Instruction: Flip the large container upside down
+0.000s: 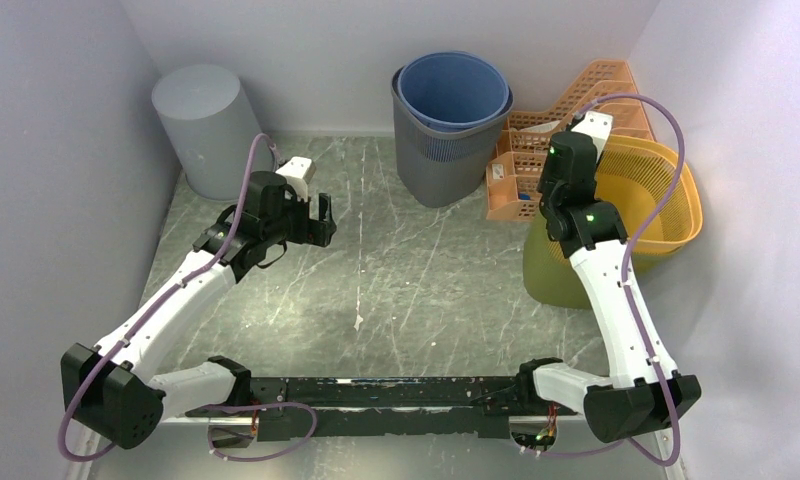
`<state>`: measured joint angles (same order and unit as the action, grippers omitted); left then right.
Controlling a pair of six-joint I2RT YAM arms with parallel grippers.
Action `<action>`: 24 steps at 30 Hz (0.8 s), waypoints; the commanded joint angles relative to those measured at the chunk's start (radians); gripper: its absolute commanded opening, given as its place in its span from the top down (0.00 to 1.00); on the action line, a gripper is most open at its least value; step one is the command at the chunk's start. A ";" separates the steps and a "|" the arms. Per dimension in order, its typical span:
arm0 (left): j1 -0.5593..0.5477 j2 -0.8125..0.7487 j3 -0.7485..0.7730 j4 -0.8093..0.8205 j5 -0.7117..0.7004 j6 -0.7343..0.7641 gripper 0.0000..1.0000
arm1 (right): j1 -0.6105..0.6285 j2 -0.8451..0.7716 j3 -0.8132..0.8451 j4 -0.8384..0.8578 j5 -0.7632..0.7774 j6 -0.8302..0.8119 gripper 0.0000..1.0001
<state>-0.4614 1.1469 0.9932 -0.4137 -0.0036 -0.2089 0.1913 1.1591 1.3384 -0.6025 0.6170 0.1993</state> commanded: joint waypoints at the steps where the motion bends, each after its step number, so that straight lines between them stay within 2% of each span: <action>1: -0.010 -0.014 0.001 -0.005 -0.009 0.006 0.00 | -0.015 0.001 -0.005 0.002 -0.009 -0.009 0.88; 2: -0.010 -0.015 0.001 -0.003 -0.008 0.005 0.00 | -0.014 0.001 -0.003 -0.003 -0.008 -0.008 1.00; 9: -0.011 -0.014 0.020 -0.020 -0.019 0.010 0.00 | -0.015 -0.001 0.104 -0.044 -0.056 -0.014 1.00; 20: -0.010 -0.022 0.035 -0.015 -0.006 0.011 0.00 | -0.013 0.067 0.474 -0.205 -0.064 -0.040 1.00; 24: -0.011 -0.016 0.029 -0.008 0.005 0.008 0.00 | -0.014 0.075 0.542 -0.244 -0.076 -0.063 1.00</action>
<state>-0.4622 1.1465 0.9939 -0.4248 -0.0063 -0.2085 0.1780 1.2587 1.7817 -0.8959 0.5114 0.2092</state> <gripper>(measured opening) 0.995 0.031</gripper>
